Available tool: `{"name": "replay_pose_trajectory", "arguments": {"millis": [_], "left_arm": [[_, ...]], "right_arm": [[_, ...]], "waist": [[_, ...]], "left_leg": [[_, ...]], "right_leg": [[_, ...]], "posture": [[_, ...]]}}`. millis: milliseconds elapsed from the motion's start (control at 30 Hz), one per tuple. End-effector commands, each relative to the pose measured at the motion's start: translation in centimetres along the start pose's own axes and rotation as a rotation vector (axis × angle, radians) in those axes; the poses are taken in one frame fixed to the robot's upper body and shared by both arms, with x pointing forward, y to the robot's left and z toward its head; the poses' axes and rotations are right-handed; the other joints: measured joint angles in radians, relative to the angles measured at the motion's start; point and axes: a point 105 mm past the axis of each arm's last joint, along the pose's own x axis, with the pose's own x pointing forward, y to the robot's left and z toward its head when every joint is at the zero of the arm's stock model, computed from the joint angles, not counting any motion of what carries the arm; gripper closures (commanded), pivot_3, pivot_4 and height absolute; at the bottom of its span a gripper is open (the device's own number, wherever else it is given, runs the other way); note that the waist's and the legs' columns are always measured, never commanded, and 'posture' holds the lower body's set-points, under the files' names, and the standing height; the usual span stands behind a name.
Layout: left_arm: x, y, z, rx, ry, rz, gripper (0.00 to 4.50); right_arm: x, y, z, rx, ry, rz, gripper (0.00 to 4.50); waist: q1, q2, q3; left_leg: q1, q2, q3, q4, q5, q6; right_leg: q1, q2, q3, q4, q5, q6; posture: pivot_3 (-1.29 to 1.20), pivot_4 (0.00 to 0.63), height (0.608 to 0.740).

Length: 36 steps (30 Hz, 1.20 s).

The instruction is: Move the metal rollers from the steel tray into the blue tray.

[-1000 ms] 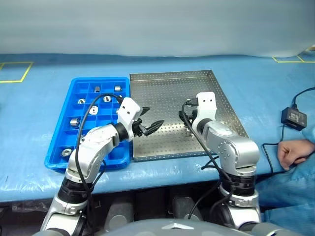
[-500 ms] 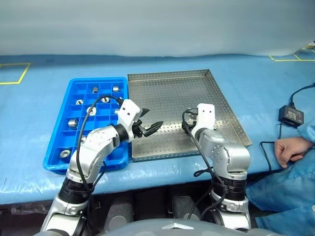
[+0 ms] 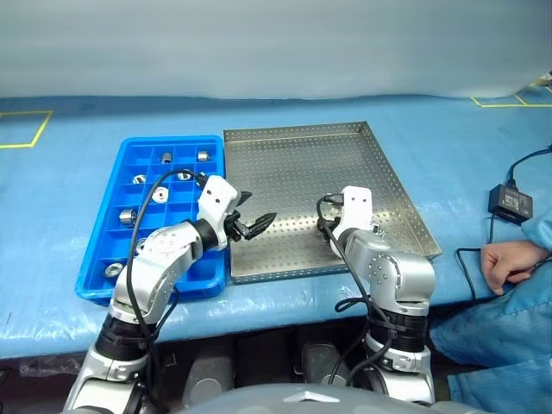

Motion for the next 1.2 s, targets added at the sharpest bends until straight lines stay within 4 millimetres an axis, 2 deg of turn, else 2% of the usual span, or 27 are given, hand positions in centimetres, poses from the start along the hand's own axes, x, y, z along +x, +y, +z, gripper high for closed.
{"name": "replay_pose_trajectory", "arguments": {"millis": [33,167,333,500,667,867,1200], "left_arm": [[-1.3,0.3,1.3,0.027,-0.044,0.044,0.57],[-3.8,1.6,1.0,0.03,-0.025,0.186,0.57],[-7.2,1.8,0.5,0.013,-0.011,0.314,0.57],[-10.2,2.5,0.2,0.014,0.004,0.478,0.57],[-11.5,2.2,-0.3,-0.004,0.017,0.539,0.57],[-12.1,1.7,-0.9,-0.03,0.033,0.575,0.57],[-12.0,1.3,-1.0,-0.046,0.029,0.583,0.57]], "right_arm": [[-1.0,2.6,2.5,-0.033,-0.115,0.126,2.75],[-2.6,7.1,4.9,-0.145,-0.221,0.367,2.75],[-4.2,12.3,6.0,-0.302,-0.251,0.673,2.75],[-4.0,16.8,6.1,-0.413,-0.251,0.854,2.75],[-2.9,20.3,6.3,-0.427,-0.317,0.936,2.75],[-1.8,22.5,5.7,-0.439,-0.33,0.991,2.75],[0.1,23.6,4.0,-0.44,-0.248,1.002,2.75]], "waist": [[-0.001,0.0,0.0],[-0.002,0.001,0.001],[0.014,0.001,0.001],[0.047,0.001,0.001],[0.084,0.001,0.001],[0.123,0.001,0.001],[0.149,0.001,0.001]], "left_leg": [[0.0,0.0,0.0,0.0,0.0,0.0],[0.0,0.001,0.002,-0.002,0.0,0.0],[0.0,0.002,0.002,-0.003,0.0,0.0],[0.001,0.002,0.001,-0.002,0.0,0.0],[0.001,0.002,0.001,-0.003,0.0,0.0],[0.0,0.002,0.001,-0.004,0.0,0.0],[-0.001,0.001,-0.002,-0.006,0.0,-0.001]], "right_leg": [[0.0,0.0,0.0,0.0,0.0,0.0],[-0.002,0.001,0.002,0.0,0.0,0.0],[-0.002,0.001,0.002,0.0,0.0,0.0],[-0.001,0.0,0.001,0.0,0.0,0.0],[-0.001,0.0,0.001,-0.001,0.0,-0.001],[-0.001,-0.001,0.0,-0.003,0.0,-0.001],[-0.002,-0.001,-0.005,-0.003,-0.003,-0.004]], "posture": [[0.01,0.15,0.74],[0.05,0.15,0.74],[0.14,0.15,0.74],[0.23,0.15,0.74],[0.3,0.15,0.74],[0.35,0.15,0.74],[0.39,0.15,0.74]]}}
